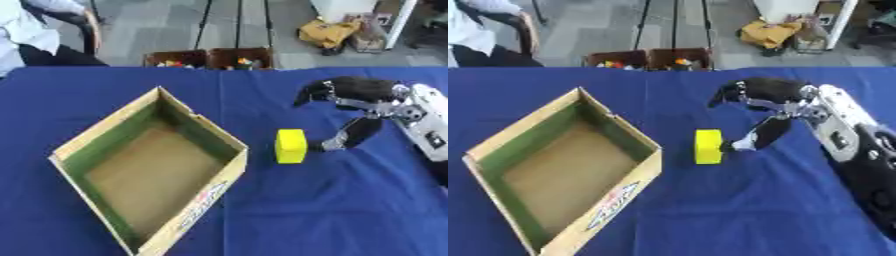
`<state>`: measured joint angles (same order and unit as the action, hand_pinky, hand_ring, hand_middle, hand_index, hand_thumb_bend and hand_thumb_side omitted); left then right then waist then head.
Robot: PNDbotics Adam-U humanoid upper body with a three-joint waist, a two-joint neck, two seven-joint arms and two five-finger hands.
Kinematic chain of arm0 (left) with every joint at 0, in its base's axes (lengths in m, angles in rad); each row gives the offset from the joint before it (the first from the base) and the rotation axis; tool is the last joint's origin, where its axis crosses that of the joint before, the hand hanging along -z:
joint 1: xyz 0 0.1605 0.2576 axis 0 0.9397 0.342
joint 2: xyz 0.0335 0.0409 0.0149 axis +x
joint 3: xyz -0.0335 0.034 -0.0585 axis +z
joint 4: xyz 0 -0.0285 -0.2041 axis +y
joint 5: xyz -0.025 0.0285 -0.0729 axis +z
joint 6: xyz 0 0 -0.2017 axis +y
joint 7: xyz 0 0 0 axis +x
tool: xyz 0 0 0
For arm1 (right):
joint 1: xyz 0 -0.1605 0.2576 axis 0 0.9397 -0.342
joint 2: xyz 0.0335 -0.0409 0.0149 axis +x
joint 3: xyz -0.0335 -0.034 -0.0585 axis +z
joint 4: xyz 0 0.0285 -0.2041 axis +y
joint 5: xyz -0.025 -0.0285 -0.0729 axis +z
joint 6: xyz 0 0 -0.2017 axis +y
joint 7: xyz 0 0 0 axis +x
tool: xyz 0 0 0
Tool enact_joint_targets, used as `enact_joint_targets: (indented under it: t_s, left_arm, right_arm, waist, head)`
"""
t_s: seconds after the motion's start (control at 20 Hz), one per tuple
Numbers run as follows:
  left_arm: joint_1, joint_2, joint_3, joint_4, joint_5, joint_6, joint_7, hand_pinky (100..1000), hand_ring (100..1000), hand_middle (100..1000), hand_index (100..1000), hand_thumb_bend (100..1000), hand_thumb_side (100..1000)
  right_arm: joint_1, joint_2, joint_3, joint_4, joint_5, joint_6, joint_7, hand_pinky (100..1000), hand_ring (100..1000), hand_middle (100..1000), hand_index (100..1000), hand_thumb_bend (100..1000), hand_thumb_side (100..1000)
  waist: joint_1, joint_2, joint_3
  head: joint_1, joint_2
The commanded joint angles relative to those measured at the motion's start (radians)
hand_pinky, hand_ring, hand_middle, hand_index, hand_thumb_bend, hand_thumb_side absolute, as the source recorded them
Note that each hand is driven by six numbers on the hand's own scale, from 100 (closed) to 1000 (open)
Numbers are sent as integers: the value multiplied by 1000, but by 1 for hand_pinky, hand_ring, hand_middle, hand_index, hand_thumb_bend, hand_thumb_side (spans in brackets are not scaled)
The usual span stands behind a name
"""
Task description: Pick up objects on the table and place them in the box.
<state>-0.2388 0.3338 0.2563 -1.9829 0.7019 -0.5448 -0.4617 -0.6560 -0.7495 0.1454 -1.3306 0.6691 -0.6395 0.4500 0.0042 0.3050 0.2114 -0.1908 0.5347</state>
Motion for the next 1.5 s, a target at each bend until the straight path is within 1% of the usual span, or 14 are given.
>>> enact_joint_targets:
  t_s: [0.05,0.2,0.4,0.5,0.65,0.8,1.0,1.25,1.5]
  left_arm:
    - [-5,12,4,-17,-5,2,0,752,754,894,972,100,1000]
    - [-5,11,4,-17,-7,3,-1,752,754,894,972,100,1000]
    - [-6,10,3,-17,-9,4,-1,753,753,894,972,100,1000]
    - [-7,7,0,-17,-10,7,-4,753,753,893,972,100,1000]
    - [-9,1,-5,-17,-10,11,-10,753,753,894,970,100,1000]
    - [-9,-4,-6,-17,-11,13,-15,754,753,894,970,100,1000]
    - [-12,-7,-9,-17,-10,15,-19,754,752,894,970,100,1000]
    - [-16,-12,-13,-17,-5,14,-26,754,752,894,970,100,1000]
    - [-21,-17,-13,-17,-5,17,-31,755,752,895,970,100,1000]
  right_arm:
    - [14,-50,-12,-55,1,9,-6,884,902,792,890,505,720]
    - [30,-50,-9,-74,5,20,-1,886,902,792,890,506,713]
    - [33,-50,-10,-79,5,29,3,878,894,785,888,505,718]
    - [29,-49,-13,-59,10,44,-9,879,889,767,882,501,723]
    - [9,-49,-15,-32,8,66,-43,879,894,770,883,500,734]
    - [-3,-53,-13,-26,8,75,-74,880,896,769,883,500,743]
    - [-11,-54,-10,-12,11,83,-91,884,898,767,882,498,736]
    - [-24,-52,-10,23,17,96,-86,889,899,765,879,497,709]
    - [-34,-36,-4,47,26,89,-52,897,902,766,880,495,686]
  waist:
    - [-9,-28,-1]
    - [-9,-27,-3]
    - [-10,-27,0]
    - [-11,-26,8]
    - [-9,-24,18]
    - [-8,-20,24]
    - [-8,-17,32]
    - [-7,-11,54]
    - [-8,-3,62]
  head:
    - [3,-11]
    - [8,-6]
    - [5,-7]
    - [-4,-11]
    - [-20,-15]
    - [-31,-17]
    - [-45,-23]
    - [-75,-38]
    - [-83,-36]
